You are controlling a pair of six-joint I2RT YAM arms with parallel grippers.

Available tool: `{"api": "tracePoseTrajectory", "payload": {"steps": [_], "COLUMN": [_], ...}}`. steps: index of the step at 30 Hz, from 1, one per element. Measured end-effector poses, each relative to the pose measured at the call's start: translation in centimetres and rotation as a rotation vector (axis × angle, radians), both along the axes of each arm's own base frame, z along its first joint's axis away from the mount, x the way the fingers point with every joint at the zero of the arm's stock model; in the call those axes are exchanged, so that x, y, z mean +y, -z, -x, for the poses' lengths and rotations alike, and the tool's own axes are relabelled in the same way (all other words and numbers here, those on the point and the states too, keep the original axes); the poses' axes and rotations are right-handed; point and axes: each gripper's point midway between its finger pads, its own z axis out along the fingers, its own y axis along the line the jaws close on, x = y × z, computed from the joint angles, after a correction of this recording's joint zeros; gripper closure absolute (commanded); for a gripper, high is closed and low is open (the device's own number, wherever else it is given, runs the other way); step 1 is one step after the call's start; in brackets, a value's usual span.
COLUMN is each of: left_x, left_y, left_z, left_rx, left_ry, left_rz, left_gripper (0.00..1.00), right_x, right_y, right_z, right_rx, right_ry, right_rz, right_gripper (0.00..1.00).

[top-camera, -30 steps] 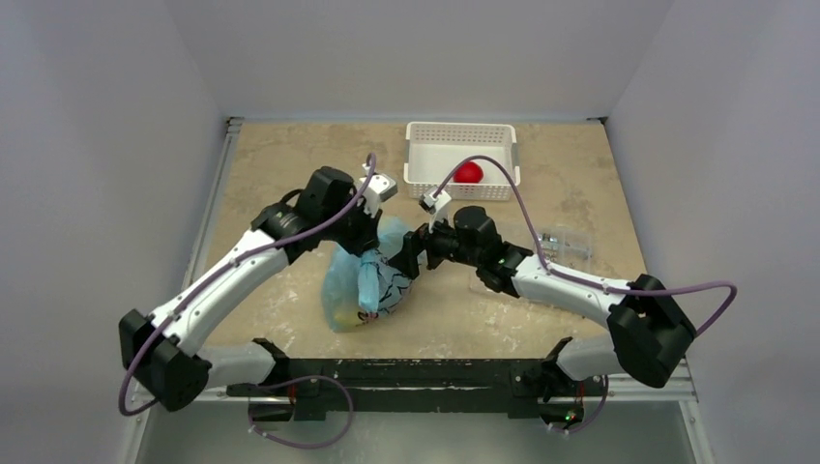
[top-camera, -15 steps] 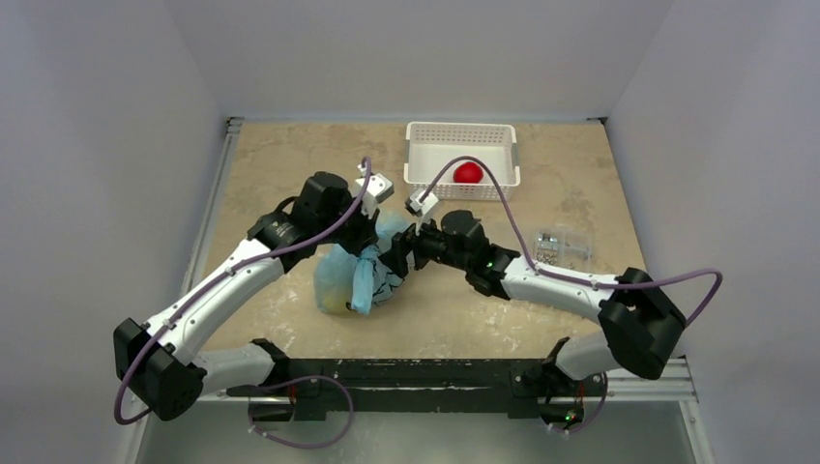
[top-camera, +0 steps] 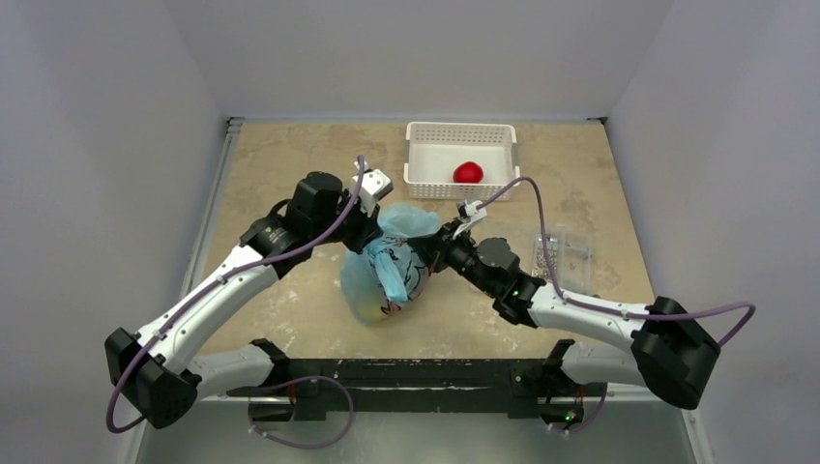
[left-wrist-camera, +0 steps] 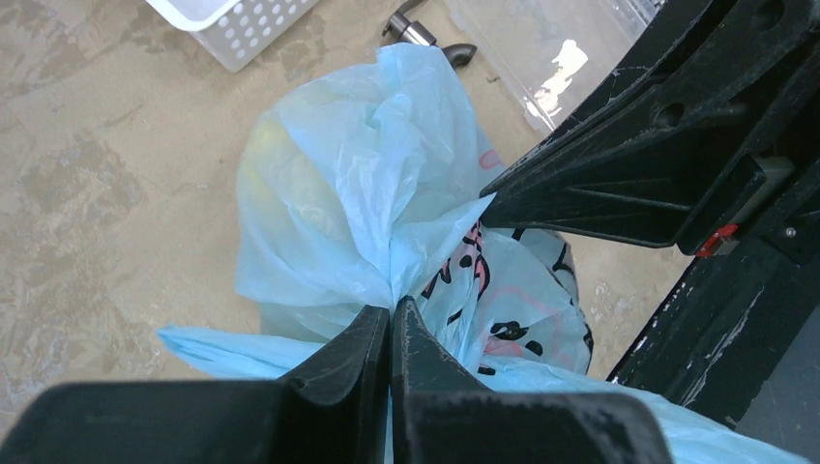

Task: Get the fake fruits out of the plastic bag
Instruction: Untie the plastic bag at the center of the board.

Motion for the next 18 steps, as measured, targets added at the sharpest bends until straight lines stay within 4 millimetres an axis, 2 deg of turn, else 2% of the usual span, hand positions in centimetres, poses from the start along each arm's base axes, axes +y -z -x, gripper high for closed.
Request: {"api": "tracePoseTrajectory", "payload": {"steps": [4, 6, 7, 9, 10, 11, 13, 16, 18], "left_x": [0.1, 0.2, 0.3, 0.4, 0.4, 0.3, 0.1, -0.3, -0.7], "left_y": [-1.0, -1.2, -1.1, -1.0, -0.8, -0.6, -0.3, 0.6, 1.0], "left_z": [0.1, 0.1, 0.2, 0.3, 0.4, 0.5, 0.7, 1.2, 1.4], "left_rx": [-0.032, -0.037, -0.038, -0.034, -0.028, -0.02, -0.007, 0.033, 0.054], "left_ry": [-0.003, -0.006, -0.006, -0.005, 0.002, 0.01, 0.029, 0.059, 0.08], "left_rz": [0.021, 0.022, 0.022, 0.019, 0.015, 0.013, 0.01, 0.004, 0.006], "left_gripper": [1.0, 1.0, 1.0, 1.0, 1.0, 1.0, 1.0, 1.0, 0.85], "right_x": [-0.6, -0.7, -0.7, -0.7, -0.8, -1.0, -1.3, -1.3, -0.7], "right_y": [-1.1, -0.7, -0.3, 0.5, 0.8, 1.0, 1.0, -0.5, -1.7], "right_z": [-0.4, -0.5, -0.5, -0.6, -0.6, -0.5, -0.2, 0.6, 0.9], "right_rx": [-0.015, -0.03, -0.037, -0.051, -0.059, -0.073, -0.113, -0.211, -0.28], "right_ry": [0.044, 0.039, 0.032, 0.013, 0.004, -0.008, -0.039, -0.104, -0.145], "right_rz": [-0.028, 0.006, 0.042, 0.124, 0.164, 0.201, 0.257, 0.285, 0.273], "right_gripper": [0.99, 0.88, 0.78, 0.44, 0.3, 0.19, 0.03, 0.01, 0.01]}}
